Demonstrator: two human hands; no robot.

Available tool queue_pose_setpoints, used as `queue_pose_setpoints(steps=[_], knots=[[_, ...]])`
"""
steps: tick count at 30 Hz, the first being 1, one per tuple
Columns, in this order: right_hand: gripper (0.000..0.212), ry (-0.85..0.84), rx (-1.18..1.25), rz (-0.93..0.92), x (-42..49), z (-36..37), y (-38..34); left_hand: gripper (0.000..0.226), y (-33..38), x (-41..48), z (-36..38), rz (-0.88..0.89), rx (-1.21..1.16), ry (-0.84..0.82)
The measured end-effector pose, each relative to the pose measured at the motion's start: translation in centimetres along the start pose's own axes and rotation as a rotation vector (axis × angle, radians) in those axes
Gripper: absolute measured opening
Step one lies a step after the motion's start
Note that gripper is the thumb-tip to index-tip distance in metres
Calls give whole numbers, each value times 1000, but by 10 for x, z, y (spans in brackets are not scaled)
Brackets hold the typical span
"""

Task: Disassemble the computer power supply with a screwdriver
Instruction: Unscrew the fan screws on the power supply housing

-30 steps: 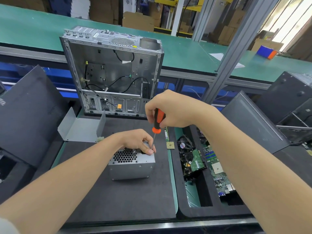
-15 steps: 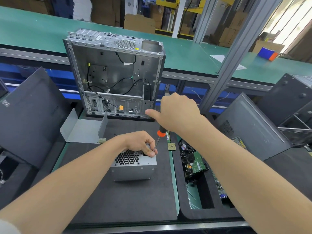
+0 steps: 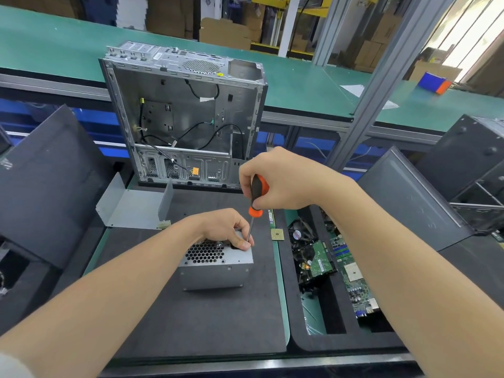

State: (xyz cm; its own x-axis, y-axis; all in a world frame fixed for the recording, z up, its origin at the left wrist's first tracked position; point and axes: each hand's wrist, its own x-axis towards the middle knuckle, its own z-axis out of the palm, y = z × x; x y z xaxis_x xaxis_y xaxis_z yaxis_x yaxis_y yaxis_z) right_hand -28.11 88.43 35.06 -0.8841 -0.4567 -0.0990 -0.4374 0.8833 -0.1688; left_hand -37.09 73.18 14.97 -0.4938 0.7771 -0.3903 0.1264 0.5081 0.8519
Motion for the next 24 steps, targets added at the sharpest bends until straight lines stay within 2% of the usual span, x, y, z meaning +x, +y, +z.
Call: queue_pose_setpoints(steps=[2, 4, 6, 8, 11, 15, 17, 24], knots=[[21, 35, -55, 31, -2, 4, -4, 12, 0, 1, 1, -4, -7, -4], [43, 115, -176, 110, -2, 6, -11, 14, -1, 0, 1, -7, -13, 0], [65, 203, -244, 239, 1, 7, -18, 12, 0, 0, 0, -13, 1, 1], [74, 202, -224, 400, 5, 9, -24, 13, 0, 0, 0, -18, 7, -9], [63, 159, -188, 483, 10, 13, -24, 14, 0, 0, -1, -12, -22, -31], [29, 64, -80, 264, 9, 6, -17, 31, 1, -4, -1, -3, -31, -22], [12, 15, -16, 170, 5, -1, -13, 32, 2, -4, -1, 8, -19, -30], [16, -102, 49, 69, 0, -6, -9, 27, 2, -2, -2, -3, 24, -23]])
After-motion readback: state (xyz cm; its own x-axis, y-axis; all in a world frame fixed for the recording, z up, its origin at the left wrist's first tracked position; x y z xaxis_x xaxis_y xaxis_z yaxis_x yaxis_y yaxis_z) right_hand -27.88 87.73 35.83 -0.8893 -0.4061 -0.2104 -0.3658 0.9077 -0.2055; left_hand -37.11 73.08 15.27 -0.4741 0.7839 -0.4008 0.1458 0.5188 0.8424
